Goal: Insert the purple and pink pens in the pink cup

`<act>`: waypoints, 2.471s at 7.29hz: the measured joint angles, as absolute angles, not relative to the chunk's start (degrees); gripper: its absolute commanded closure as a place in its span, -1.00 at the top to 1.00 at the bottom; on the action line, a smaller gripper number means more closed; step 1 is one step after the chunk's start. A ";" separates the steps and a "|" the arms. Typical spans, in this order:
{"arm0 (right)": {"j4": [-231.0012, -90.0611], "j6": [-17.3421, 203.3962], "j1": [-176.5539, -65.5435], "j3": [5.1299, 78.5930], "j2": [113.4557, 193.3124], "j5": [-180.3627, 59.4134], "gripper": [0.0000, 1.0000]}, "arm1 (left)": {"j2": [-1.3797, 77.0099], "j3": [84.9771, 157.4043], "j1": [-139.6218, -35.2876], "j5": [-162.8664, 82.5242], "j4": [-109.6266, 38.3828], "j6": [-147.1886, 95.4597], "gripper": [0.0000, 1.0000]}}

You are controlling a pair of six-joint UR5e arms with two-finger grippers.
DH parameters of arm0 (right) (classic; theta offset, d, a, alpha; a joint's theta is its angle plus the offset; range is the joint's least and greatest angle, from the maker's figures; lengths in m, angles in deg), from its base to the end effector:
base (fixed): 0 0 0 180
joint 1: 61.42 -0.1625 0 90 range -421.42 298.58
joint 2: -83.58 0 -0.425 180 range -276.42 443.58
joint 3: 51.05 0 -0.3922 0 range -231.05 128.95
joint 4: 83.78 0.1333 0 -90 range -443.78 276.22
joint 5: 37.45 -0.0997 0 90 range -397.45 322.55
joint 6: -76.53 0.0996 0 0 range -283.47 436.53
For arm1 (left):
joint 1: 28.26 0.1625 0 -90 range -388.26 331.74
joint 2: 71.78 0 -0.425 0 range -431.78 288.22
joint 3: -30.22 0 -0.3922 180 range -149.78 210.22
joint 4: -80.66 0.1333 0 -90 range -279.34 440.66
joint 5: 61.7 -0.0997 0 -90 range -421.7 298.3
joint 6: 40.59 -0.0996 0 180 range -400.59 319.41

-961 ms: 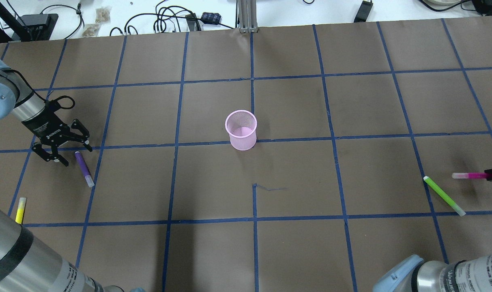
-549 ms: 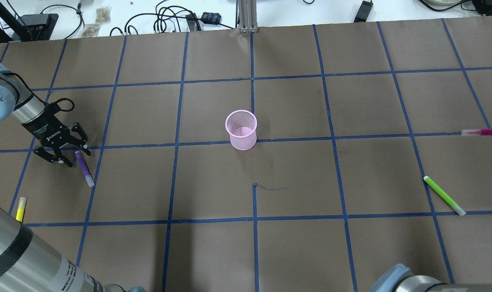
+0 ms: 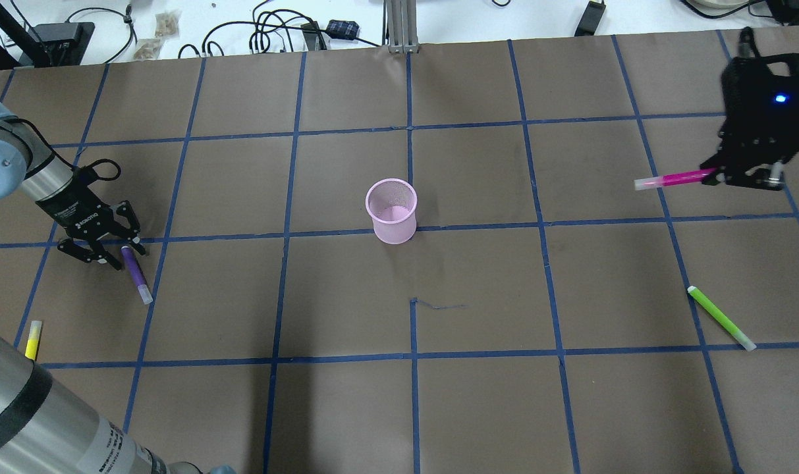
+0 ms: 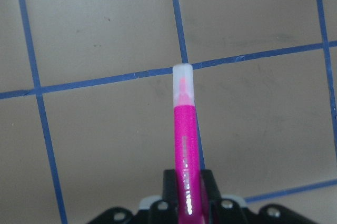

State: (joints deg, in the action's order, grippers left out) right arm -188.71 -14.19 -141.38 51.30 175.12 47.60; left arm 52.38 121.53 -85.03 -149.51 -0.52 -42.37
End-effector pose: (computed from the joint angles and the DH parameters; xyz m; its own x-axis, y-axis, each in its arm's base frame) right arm 0.0560 -0.4978 0.4220 -0.1615 -0.9842 0.0729 -0.9842 0.1552 -0.0852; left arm 0.2155 -0.5791 0.1529 -0.8413 -0.5384 0.0481 -0.4639 0.7647 0.4473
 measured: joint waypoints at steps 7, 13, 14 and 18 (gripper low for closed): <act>-193.55 28.10 -179.13 33.31 151.52 67.64 -1.00 | 47.86 117.49 -87.61 -151.48 -3.31 -41.85 -1.00; -186.11 34.80 -181.90 31.26 147.41 72.60 1.00 | 39.36 116.19 -95.05 -153.21 -4.20 -41.97 -1.00; -186.05 33.74 -181.81 31.07 147.23 73.08 1.00 | 38.01 116.23 -95.91 -153.16 -4.71 -41.92 -1.00; -185.97 32.42 -171.07 29.98 153.73 69.46 0.72 | 33.42 116.23 -100.22 -152.08 -5.37 -41.34 -1.00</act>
State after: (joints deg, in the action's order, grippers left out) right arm -185.97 32.42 -171.07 29.98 153.73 69.46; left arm 33.42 116.23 -100.22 -152.08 -5.37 -41.34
